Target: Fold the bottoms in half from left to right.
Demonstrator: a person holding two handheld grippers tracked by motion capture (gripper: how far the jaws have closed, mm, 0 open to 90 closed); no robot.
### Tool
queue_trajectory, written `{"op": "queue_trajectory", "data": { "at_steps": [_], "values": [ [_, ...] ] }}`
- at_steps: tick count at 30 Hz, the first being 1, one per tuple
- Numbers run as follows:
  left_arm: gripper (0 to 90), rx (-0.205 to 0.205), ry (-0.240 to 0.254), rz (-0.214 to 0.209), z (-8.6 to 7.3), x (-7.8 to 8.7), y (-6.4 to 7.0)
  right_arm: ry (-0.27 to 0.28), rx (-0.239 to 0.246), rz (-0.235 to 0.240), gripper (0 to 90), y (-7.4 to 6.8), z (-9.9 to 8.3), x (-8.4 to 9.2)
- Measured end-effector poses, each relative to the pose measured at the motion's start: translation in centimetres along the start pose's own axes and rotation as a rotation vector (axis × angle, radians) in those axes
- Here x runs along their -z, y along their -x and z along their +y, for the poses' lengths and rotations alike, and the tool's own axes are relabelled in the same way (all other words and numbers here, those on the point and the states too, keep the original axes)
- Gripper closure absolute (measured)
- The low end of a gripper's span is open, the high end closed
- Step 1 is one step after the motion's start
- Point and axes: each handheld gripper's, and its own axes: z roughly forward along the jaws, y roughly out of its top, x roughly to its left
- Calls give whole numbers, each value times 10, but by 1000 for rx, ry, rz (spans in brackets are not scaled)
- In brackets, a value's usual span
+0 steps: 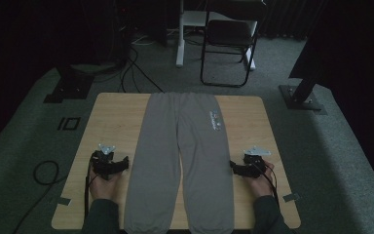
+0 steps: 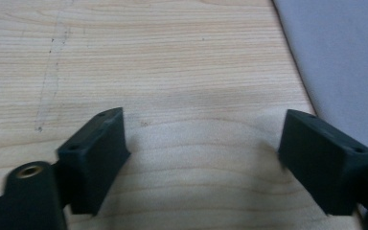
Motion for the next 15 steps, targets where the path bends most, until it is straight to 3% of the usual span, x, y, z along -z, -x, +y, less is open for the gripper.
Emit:
{"op": "queue_trajectory", "data": {
  "at_steps": [3, 9, 11, 13, 15],
  "values": [
    [290, 2, 9, 2, -2, 3, 0, 0, 4, 4, 243, 1, 0, 0],
    [344, -15, 9, -19, -5, 8, 2, 0, 7, 7, 244, 1, 0, 0],
    [440, -13, 6, -26, -5, 10, 4, 0, 7, 7, 243, 1, 0, 0],
    [491, 17, 12, -81, -5, 11, 5, 0, 7, 7, 243, 1, 0, 0],
    [490, 22, 20, -121, -5, 12, 8, 0, 7, 6, 244, 1, 0, 0]
  ]
}}
